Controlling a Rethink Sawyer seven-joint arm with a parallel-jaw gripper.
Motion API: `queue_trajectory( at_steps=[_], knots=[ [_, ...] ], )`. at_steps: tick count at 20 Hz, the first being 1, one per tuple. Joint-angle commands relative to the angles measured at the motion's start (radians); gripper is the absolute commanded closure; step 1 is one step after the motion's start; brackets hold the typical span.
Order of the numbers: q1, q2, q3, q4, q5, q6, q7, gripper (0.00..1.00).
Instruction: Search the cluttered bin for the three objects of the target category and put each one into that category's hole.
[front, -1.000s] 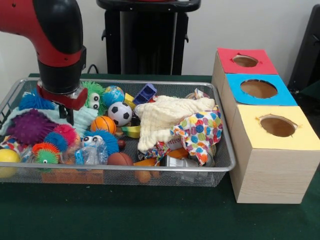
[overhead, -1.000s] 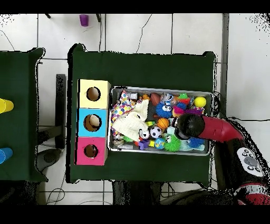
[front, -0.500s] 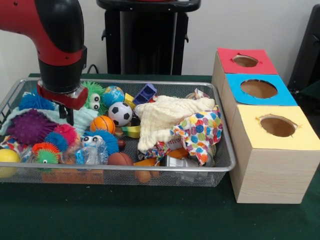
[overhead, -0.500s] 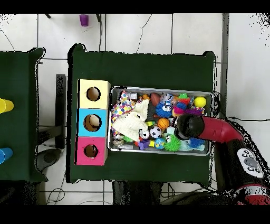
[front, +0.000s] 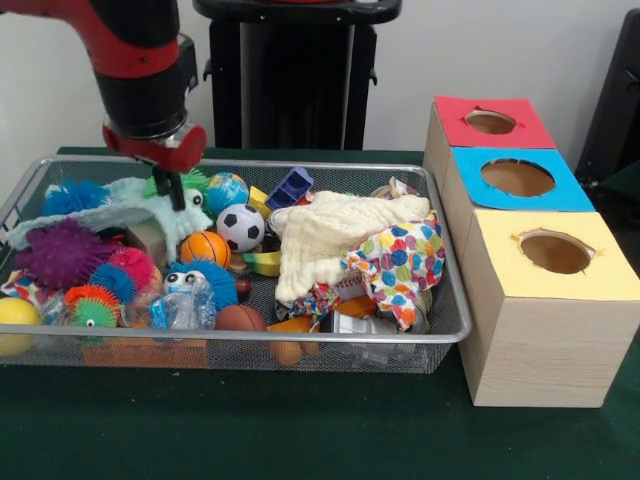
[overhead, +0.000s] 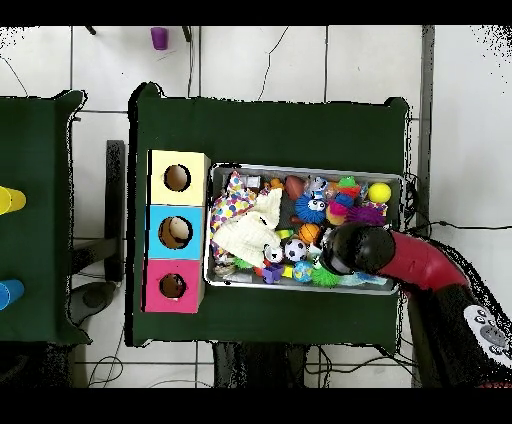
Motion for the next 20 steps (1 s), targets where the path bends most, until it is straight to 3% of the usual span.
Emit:
queue_trajectory(
  at_steps=[1,8,14,20],
  knots=[
    [0.041,-0.051,0.158,0.196,0.138,0.067,0.062,1.00],
    [0.108,-0.028,0.145,0.233,0.227,-0.018,0.153,1.00],
    [0.165,-0.022,0.126,0.243,0.332,0.003,0.211,1.00],
    [0.185,-0.034,0.104,0.268,0.429,0.028,0.208,1.00]
  ],
)
